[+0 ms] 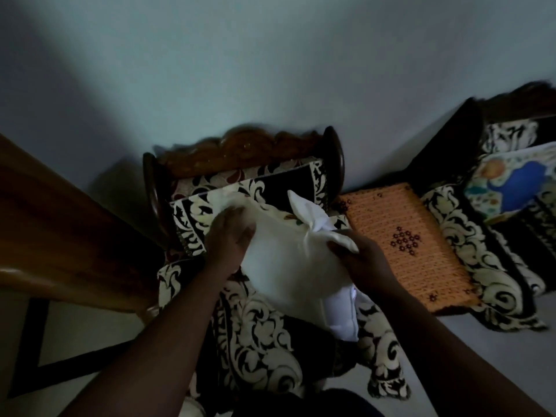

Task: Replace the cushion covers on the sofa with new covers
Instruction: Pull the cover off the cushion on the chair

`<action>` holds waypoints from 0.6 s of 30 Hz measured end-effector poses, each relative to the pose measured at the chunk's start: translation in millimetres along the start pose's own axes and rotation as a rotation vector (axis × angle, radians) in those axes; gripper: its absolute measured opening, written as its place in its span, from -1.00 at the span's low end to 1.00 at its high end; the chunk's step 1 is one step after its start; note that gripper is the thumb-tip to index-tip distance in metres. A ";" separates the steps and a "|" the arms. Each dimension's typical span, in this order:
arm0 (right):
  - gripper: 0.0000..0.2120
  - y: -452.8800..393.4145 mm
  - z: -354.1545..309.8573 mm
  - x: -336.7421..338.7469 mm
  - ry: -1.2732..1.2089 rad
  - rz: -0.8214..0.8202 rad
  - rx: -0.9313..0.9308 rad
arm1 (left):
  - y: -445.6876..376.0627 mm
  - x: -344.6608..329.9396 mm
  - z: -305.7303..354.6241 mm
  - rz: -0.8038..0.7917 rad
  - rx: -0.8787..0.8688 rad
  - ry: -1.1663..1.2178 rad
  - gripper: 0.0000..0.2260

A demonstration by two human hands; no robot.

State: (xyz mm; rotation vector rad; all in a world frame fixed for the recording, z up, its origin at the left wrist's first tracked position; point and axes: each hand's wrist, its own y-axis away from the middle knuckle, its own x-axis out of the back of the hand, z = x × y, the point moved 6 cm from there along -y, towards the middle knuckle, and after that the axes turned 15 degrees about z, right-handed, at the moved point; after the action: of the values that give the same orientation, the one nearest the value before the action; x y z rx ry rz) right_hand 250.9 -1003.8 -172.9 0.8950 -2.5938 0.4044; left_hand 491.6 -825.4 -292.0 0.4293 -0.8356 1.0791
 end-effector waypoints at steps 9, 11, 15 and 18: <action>-0.82 -41.1 -68.6 93.1 -0.202 0.238 0.232 | 10.3 53.5 83.4 0.015 0.669 0.864 -0.23; -0.85 -51.0 -62.1 113.1 -0.146 0.331 0.164 | 18.2 56.9 97.6 0.105 0.692 0.830 -0.34; -0.82 -57.6 -27.2 133.3 0.028 0.409 -0.034 | 40.8 55.2 129.3 0.287 0.612 0.699 -0.51; -0.79 -49.5 -3.8 143.6 -0.068 0.449 -0.101 | 56.3 52.5 137.5 0.387 0.599 0.625 -0.50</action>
State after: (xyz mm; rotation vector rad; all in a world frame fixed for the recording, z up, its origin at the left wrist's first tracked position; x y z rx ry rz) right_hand 178.2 -1116.1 -100.8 0.2894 -2.8414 0.3589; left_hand 399.7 -862.7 -169.5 0.3937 -0.0181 1.7132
